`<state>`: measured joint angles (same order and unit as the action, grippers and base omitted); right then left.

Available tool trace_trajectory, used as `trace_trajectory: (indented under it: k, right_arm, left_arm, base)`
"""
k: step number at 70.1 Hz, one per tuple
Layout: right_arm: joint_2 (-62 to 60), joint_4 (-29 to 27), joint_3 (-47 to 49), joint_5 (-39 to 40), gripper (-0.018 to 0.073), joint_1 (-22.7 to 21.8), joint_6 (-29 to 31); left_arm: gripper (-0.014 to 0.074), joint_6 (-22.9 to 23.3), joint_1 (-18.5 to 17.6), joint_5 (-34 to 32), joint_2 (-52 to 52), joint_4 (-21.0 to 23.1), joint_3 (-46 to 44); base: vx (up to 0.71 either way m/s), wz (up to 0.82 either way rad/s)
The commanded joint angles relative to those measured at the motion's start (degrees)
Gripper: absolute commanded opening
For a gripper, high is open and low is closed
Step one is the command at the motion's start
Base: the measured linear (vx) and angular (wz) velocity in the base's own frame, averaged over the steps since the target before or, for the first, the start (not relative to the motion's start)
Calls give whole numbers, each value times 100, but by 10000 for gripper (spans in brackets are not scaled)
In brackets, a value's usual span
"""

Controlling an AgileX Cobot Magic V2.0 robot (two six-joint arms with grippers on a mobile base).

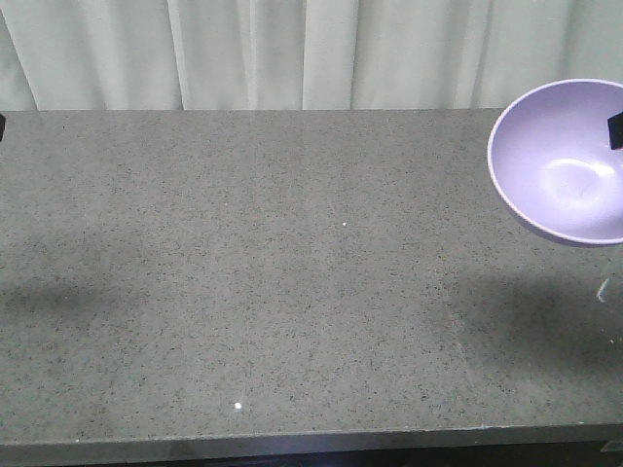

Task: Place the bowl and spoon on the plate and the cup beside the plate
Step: 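Grip the bowl rim with the right gripper and lift it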

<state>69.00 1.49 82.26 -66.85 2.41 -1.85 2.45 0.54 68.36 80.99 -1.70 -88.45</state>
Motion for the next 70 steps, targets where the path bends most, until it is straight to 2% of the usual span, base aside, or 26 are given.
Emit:
trace_trajectory:
  k: [1, 70]
  right_arm:
    - [-117, 2, 145, 284, -6, -34, 10]
    - [-117, -12, 145, 267, -6, -34, 10]
  left_arm:
    - [-6, 16, -29, -270, -187, 0, -174]
    - [-6, 16, -29, -282, -187, 0, -174]
  base:
    - [0, 0]
    - [0, 0]
